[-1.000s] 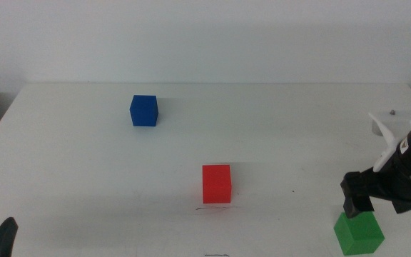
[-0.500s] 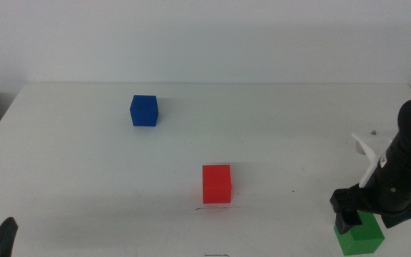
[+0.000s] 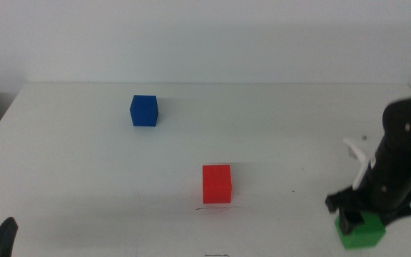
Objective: Stack red cubes first, then green, then blue cubes in a specific spot.
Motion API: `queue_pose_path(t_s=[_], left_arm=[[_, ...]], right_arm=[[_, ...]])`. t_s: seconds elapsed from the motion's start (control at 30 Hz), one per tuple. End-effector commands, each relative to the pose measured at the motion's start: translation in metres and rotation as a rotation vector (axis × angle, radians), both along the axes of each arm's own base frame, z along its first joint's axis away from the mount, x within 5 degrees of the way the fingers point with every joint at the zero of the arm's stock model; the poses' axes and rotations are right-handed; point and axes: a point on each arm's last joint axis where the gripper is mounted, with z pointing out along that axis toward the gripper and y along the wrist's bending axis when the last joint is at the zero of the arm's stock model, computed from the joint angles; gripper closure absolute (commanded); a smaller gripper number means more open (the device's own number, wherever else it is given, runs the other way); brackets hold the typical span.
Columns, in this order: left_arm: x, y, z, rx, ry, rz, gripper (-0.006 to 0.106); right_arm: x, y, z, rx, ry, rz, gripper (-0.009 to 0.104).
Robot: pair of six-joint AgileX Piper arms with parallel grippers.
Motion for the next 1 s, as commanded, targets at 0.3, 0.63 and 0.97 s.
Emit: queue_pose_path(t_s=[0.3,0.63,0.97], left_arm=[[-0.002,-0.001,0.009,-0.027,-0.1,-0.008,0.007],[-0.002,-0.001,0.009,-0.027,-0.1,-0.008,0.007],[-0.002,-0.001,0.009,-0.027,-0.1,-0.008,0.007]], right_arm=[[0.032,0.065,0.129,0.093,-0.217,-0.076,0.096],[0.047,0.16,0.126,0.107,-0.227,-0.014,0.096],[0.049,0.191,0.107,0.112,-0.217,-0.007,0.096]])
